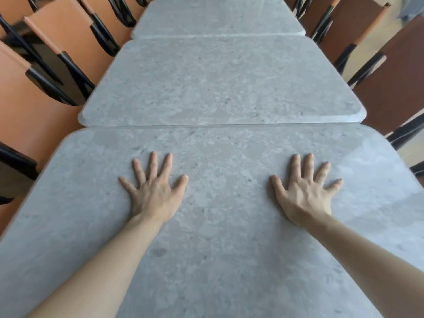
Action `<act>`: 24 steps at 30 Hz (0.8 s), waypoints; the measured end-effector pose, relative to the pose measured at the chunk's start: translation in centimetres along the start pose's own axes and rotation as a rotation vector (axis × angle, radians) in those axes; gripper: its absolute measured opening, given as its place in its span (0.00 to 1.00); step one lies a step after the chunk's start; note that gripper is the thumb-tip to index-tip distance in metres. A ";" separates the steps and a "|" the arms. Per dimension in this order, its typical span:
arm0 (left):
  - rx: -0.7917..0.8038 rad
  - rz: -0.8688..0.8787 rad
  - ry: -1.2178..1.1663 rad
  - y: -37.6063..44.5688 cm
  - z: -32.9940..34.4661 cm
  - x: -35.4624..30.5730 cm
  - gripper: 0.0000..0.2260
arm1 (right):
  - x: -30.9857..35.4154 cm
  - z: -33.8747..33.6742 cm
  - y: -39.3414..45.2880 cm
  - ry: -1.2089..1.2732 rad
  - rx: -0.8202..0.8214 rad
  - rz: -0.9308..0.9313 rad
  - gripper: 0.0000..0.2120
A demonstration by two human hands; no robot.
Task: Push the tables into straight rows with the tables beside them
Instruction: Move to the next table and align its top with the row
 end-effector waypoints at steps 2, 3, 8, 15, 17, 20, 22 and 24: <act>-0.005 -0.002 -0.006 -0.1 0.2 0.3 0.33 | 0.1 0.2 -0.2 0.013 -0.019 -0.014 0.42; -0.008 -0.001 -0.007 0.0 0.2 0.3 0.33 | 0.2 0.2 -0.3 0.015 -0.019 -0.014 0.42; -0.007 -0.006 -0.016 0.0 0.3 0.4 0.32 | 0.2 0.2 -0.2 0.030 -0.021 -0.018 0.41; 0.339 -0.013 -0.019 0.2 -1.1 0.5 0.34 | 0.0 -0.6 0.0 0.048 0.319 0.020 0.43; 0.414 0.002 -0.124 1.0 -4.5 0.1 0.35 | -0.3 -2.7 0.7 0.163 0.421 0.025 0.44; 0.260 0.045 -0.459 0.9 -12.4 -1.4 0.30 | 0.3 -8.9 0.7 0.556 0.310 0.047 0.36; 0.162 0.109 -0.632 -0.2 -17.7 -2.9 0.25 | 1.3 -13.4 -0.7 0.780 0.236 0.016 0.31; 0.127 0.172 -0.807 -2.0 -22.3 -4.8 0.20 | 2.1 -18.1 -3.2 0.986 0.197 -0.037 0.27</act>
Point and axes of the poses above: each hand's wrist, its own y-axis towards the middle knuckle, its own z-axis out of the palm, x = y × z, the point moved 7 cm from there along y, towards the middle knuckle, and after that the axes turned 2 degrees about z, right-handed, at the moved point
